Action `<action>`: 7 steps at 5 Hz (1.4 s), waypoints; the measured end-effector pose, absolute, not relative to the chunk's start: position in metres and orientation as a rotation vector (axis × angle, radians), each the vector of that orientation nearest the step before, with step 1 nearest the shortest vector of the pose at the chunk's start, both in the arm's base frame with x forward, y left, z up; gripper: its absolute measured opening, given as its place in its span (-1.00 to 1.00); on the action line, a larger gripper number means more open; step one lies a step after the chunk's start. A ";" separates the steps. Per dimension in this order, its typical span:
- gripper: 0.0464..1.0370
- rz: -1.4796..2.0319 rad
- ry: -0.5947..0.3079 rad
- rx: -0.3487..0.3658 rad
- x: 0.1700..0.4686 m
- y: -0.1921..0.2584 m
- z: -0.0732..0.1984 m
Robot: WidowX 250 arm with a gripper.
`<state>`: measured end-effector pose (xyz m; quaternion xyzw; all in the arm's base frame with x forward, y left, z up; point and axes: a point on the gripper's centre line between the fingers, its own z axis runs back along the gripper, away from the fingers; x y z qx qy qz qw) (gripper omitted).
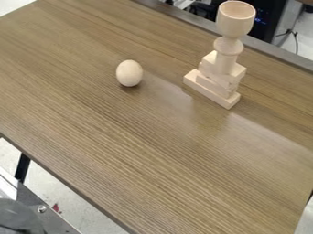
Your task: Put the ball on the cup
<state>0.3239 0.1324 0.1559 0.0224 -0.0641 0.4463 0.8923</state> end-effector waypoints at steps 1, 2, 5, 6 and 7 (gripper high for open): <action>0.92 0.922 -0.127 -0.009 0.310 0.127 0.134; 0.92 0.888 -0.183 -0.150 0.308 0.116 0.111; 0.92 0.814 -0.141 -0.128 0.317 0.108 0.080; 0.92 0.729 -0.025 -0.053 0.318 0.104 0.071; 0.92 0.694 0.009 -0.042 0.318 0.095 0.068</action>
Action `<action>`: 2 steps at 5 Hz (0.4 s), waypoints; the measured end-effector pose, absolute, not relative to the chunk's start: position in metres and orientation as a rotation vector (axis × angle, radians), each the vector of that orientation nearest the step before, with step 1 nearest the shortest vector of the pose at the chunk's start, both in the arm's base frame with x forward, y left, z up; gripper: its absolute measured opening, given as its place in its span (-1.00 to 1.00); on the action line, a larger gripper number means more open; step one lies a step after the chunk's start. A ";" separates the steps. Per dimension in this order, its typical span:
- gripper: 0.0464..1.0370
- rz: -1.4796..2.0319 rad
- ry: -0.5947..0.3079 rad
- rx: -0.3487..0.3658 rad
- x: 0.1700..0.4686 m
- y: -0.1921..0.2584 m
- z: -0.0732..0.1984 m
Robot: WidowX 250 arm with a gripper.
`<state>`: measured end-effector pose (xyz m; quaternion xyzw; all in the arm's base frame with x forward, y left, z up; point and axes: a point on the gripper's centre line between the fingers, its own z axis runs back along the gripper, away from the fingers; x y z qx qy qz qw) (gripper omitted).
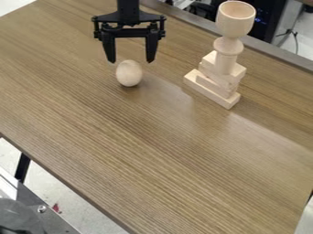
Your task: Put the ball on the cup
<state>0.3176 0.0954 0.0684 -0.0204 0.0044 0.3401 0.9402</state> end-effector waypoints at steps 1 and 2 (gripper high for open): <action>0.92 0.695 0.001 -0.068 0.320 0.092 0.069; 0.92 0.686 0.012 -0.062 0.317 0.089 0.064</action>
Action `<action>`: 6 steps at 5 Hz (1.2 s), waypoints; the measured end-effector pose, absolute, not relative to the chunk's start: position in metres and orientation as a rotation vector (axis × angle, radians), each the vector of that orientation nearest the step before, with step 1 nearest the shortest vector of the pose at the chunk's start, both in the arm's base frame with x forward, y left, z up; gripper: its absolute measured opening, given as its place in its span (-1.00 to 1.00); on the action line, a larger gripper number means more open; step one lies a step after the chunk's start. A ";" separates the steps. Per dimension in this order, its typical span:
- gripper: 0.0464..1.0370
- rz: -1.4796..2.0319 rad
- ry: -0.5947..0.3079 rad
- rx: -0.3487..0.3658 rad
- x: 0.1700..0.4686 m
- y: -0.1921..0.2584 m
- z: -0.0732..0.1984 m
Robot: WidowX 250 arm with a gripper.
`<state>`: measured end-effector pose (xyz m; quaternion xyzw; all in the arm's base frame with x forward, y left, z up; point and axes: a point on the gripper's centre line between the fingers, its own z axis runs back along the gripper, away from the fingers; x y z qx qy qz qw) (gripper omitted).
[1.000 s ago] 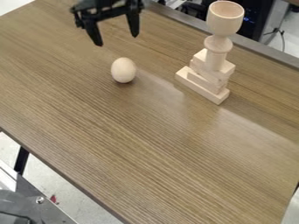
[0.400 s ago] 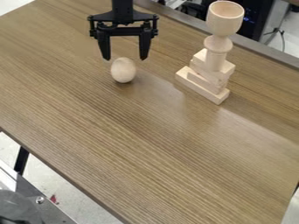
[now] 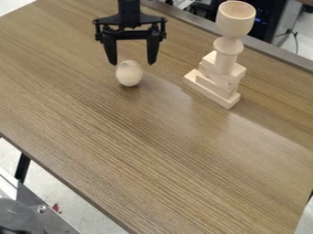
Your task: Put the ball on the cup
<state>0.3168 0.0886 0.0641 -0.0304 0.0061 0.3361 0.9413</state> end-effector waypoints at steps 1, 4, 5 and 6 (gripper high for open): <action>0.92 0.682 0.018 -0.061 0.316 0.085 0.059; 0.82 0.667 0.079 -0.034 0.317 0.080 0.023; 0.52 0.687 0.051 -0.043 0.325 0.082 0.028; 0.52 0.724 0.019 -0.080 0.336 0.084 0.038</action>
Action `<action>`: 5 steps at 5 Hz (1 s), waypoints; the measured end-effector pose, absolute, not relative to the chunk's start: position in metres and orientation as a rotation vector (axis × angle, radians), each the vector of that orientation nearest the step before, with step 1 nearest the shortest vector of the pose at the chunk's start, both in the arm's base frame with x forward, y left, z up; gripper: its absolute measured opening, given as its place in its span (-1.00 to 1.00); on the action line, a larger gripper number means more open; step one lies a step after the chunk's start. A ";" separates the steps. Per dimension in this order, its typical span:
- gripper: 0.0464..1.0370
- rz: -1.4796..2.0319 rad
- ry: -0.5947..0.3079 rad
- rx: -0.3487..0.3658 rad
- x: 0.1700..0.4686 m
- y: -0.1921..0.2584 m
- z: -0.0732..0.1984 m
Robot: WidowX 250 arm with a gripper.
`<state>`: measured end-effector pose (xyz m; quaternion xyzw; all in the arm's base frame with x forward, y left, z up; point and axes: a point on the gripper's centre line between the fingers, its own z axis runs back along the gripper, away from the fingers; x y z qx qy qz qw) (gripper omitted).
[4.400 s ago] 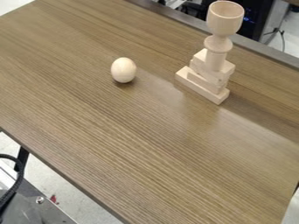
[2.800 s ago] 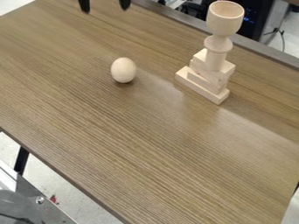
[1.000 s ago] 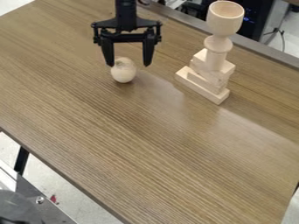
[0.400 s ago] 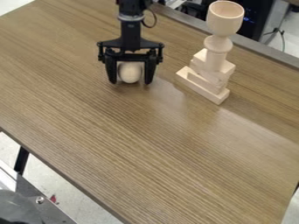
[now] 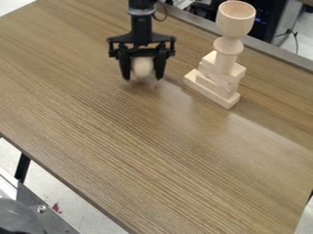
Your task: Put the ball on the cup
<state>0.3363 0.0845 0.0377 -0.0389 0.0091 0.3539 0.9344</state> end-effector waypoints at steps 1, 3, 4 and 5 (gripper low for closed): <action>0.52 0.744 -0.025 -0.114 0.347 0.083 0.065; 0.52 0.765 -0.144 -0.121 0.364 0.079 0.167; 0.52 0.730 -0.134 -0.109 0.365 0.065 0.199; 0.52 0.701 -0.116 -0.086 0.361 0.053 0.219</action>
